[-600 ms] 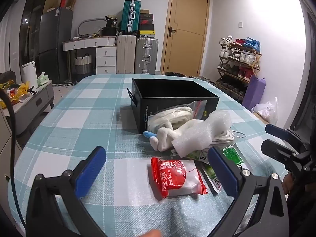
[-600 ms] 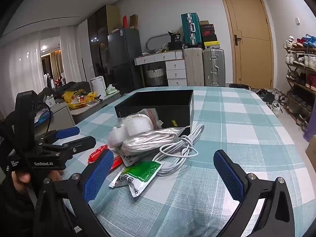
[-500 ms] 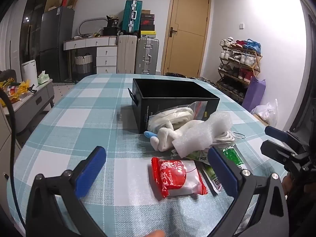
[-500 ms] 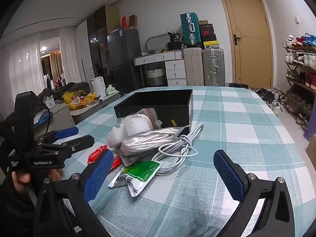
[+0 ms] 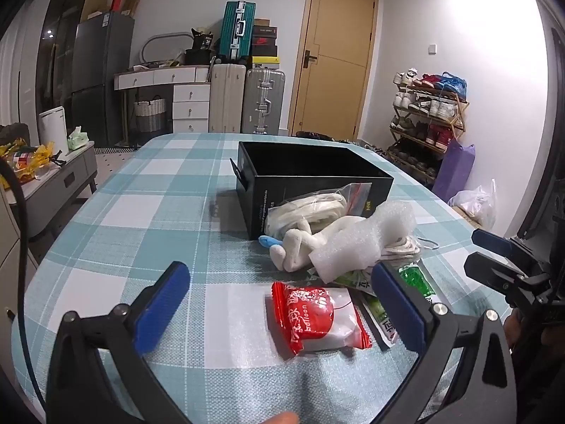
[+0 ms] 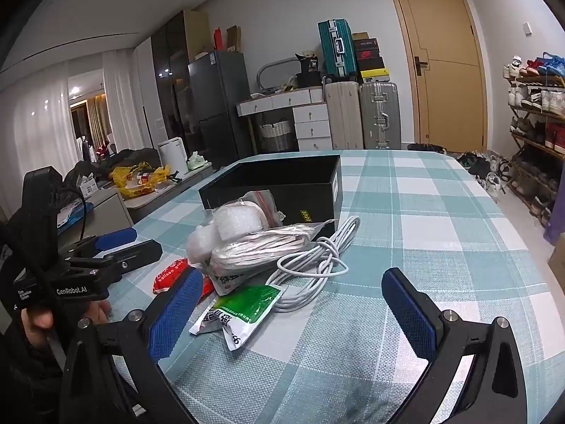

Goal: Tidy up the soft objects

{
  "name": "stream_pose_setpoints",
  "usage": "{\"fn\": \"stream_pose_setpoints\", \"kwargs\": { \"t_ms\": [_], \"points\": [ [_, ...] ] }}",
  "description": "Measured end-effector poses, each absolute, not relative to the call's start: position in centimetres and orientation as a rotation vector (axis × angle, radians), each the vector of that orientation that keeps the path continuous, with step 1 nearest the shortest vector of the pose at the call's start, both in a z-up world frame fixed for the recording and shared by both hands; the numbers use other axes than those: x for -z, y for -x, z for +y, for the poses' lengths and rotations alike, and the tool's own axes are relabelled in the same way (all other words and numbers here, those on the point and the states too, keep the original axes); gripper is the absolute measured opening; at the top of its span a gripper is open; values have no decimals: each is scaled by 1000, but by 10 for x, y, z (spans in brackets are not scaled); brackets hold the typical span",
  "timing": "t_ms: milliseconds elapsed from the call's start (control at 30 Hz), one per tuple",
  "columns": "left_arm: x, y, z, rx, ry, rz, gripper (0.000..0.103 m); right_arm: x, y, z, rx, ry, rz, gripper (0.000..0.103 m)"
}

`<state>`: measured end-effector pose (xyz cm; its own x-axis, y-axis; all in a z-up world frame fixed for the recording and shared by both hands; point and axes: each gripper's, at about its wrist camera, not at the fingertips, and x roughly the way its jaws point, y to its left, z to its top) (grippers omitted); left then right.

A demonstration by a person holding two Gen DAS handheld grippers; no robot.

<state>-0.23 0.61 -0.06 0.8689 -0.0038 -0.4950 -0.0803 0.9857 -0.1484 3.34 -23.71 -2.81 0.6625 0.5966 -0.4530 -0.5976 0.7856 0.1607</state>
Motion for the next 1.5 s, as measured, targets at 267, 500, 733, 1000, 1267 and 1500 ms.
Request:
{"fn": "stream_pose_setpoints", "kwargs": {
  "t_ms": [267, 500, 733, 1000, 1267, 1500],
  "points": [
    [1, 3, 8, -43, 163, 515, 103, 29, -33, -238, -676, 0, 515, 103],
    [0, 3, 9, -41, 168, 513, 103, 30, -33, -237, -674, -1, 517, 103],
    [1, 2, 8, -42, 163, 514, 103, 31, -33, -237, -675, -1, 519, 103],
    [1, 3, 4, -45, 140, 514, 103, 31, -34, -237, -677, -1, 520, 103],
    [0, 2, 3, -52, 116, 519, 103, 33, -35, -237, -676, 1, 523, 103],
    [2, 2, -1, -51, 108, 519, 103, 35, -35, -237, -680, 0, 527, 103]
  ]
}}
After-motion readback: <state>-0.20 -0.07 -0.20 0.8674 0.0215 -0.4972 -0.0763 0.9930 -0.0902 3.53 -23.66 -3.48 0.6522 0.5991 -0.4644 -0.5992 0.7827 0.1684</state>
